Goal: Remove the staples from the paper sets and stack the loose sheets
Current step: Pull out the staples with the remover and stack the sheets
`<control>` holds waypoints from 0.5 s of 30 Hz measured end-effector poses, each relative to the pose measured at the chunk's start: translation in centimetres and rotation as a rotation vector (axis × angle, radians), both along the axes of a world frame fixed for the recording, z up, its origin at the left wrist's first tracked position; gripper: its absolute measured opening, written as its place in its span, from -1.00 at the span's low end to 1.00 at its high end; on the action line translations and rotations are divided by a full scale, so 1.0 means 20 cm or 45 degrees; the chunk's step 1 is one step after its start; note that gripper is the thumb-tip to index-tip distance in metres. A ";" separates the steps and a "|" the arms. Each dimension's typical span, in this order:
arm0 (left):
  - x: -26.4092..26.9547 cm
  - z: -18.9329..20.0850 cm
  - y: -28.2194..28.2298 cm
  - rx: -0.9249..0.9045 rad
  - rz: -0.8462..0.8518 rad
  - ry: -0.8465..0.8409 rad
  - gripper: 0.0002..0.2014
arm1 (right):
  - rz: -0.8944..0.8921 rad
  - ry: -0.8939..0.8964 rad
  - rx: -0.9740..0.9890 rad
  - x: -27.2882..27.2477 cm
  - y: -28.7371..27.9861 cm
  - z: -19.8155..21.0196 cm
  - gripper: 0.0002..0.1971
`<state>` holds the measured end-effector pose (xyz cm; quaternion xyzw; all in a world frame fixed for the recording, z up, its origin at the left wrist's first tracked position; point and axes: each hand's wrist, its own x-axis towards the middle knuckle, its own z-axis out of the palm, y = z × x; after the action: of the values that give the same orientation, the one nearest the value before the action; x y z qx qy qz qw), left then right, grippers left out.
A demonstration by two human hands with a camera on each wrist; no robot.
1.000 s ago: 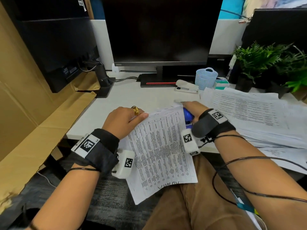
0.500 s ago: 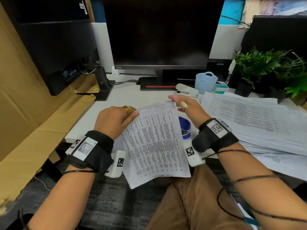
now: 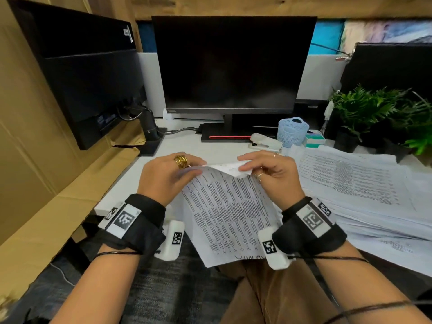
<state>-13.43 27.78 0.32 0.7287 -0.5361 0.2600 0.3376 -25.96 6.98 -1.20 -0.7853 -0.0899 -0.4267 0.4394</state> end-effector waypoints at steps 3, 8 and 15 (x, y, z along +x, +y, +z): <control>-0.01 -0.03 -0.01 -0.170 -0.152 -0.028 -0.85 | -0.035 -0.069 -0.015 -0.02 -0.01 -0.01 -0.64; -0.04 -0.03 -0.03 -0.249 -0.164 -0.083 -0.88 | -0.048 -0.114 0.004 -0.06 -0.02 0.01 -0.71; -0.08 -0.02 -0.04 -0.281 -0.142 -0.050 -0.79 | -0.045 -0.111 0.034 -0.09 -0.04 0.02 -0.66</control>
<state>-15.07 26.92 -0.06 0.6509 -0.5505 0.3123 0.4193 -27.75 6.26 -0.72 -0.7615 -0.0895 -0.4694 0.4379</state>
